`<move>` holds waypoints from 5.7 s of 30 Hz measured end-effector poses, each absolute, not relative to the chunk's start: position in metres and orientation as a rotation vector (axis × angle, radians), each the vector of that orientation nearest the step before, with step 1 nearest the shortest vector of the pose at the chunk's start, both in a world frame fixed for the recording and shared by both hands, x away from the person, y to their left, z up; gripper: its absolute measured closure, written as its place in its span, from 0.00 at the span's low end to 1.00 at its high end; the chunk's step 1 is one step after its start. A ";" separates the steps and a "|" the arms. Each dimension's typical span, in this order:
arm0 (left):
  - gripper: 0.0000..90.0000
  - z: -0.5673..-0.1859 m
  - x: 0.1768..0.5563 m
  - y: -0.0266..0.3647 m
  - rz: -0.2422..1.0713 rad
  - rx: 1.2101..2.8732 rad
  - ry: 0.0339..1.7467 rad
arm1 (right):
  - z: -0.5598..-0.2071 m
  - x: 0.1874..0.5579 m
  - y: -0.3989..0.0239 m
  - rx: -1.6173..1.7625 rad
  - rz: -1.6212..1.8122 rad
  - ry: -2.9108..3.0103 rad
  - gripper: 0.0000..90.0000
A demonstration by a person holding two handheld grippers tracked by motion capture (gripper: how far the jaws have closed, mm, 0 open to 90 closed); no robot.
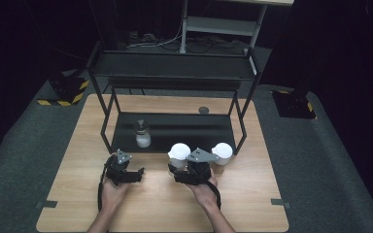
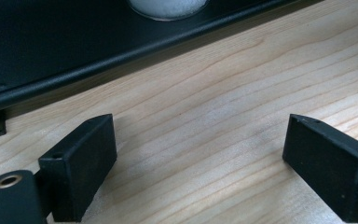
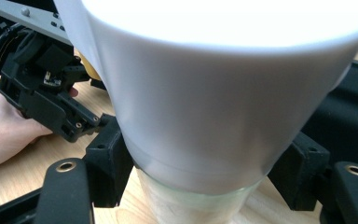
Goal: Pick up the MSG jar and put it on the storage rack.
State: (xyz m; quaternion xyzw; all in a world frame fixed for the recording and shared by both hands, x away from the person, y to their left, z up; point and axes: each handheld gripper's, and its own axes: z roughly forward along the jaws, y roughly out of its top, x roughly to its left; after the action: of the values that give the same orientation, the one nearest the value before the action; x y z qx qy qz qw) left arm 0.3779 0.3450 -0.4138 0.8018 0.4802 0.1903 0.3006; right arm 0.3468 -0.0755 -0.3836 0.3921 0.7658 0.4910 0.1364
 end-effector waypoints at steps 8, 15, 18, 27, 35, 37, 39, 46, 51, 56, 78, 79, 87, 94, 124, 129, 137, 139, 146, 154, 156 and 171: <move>0.11 -0.414 0.377 0.345 0.506 2.127 1.276 | -0.379 0.357 -0.067 1.135 1.425 2.211 0.35; 0.11 -0.414 0.377 0.345 0.505 2.126 1.276 | -0.380 0.367 -0.062 1.184 1.401 2.189 0.35; 0.11 -0.414 0.377 0.345 0.504 2.126 1.276 | -0.378 0.371 -0.062 1.203 1.385 2.177 0.35; 0.11 -0.414 0.378 0.345 0.504 2.126 1.276 | -0.376 0.386 -0.053 1.249 1.318 2.146 0.34; 0.11 -0.414 0.377 0.345 0.505 2.124 1.278 | -0.377 0.399 -0.040 1.279 1.262 2.126 0.35; 0.11 -0.414 0.377 0.345 0.505 2.126 1.276 | -0.378 0.401 -0.038 1.286 1.256 2.115 0.35; 0.11 -0.414 0.377 0.345 0.504 2.125 1.276 | -0.380 0.404 -0.036 1.295 1.255 2.105 0.35; 0.11 -0.414 0.377 0.345 0.504 2.125 1.276 | -0.380 0.413 -0.027 1.312 1.219 2.106 0.34; 0.11 -0.414 0.377 0.345 0.504 2.125 1.276 | -0.379 0.419 -0.021 1.305 1.198 2.101 0.34; 0.11 -0.414 0.377 0.345 0.505 2.125 1.276 | -0.381 0.425 -0.014 1.300 1.184 2.111 0.34; 0.11 -0.414 0.378 0.345 0.504 2.127 1.275 | -0.392 0.443 -0.001 1.340 1.157 2.106 0.34; 0.11 -0.414 0.378 0.345 0.504 2.127 1.275 | -0.393 0.444 0.000 1.342 1.157 2.105 0.34; 0.11 -0.414 0.378 0.345 0.505 2.126 1.275 | -0.395 0.451 0.005 1.349 1.142 2.120 0.34; 0.11 -0.414 0.378 0.345 0.505 2.126 1.275 | -0.397 0.450 0.007 1.349 1.138 2.115 0.34; 0.10 -0.414 0.377 0.344 0.503 2.130 1.274 | -0.410 0.451 -0.001 1.317 1.174 2.136 0.34; 0.10 -0.414 0.378 0.344 0.502 2.130 1.274 | -0.410 0.452 -0.002 1.328 1.172 2.145 0.33; 0.10 -0.414 0.377 0.344 0.503 2.130 1.275 | -0.411 0.457 -0.010 1.368 1.223 2.146 0.24; 0.10 -0.414 0.377 0.344 0.503 2.130 1.275 | -0.412 0.455 -0.013 1.374 1.251 2.131 0.20; 0.10 -0.414 0.377 0.344 0.503 2.130 1.275 | -0.407 0.450 -0.018 1.358 1.273 2.119 0.13; 0.10 -0.414 0.377 0.344 0.503 2.129 1.276 | -0.400 0.438 -0.021 1.356 1.245 2.095 0.12; 0.10 -0.414 0.377 0.344 0.502 2.129 1.275 | -0.398 0.436 -0.022 1.355 1.237 2.091 0.12; 0.10 -0.413 0.377 0.345 0.502 2.133 1.269 | -0.386 0.423 -0.037 1.351 1.232 2.089 0.12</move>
State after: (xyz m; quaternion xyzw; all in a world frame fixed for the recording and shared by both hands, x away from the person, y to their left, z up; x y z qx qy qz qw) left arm 0.3772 0.3445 -0.4135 0.8034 0.4782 0.1890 0.3001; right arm 0.4226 -0.0371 -0.3862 0.4785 0.7399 0.4365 0.1817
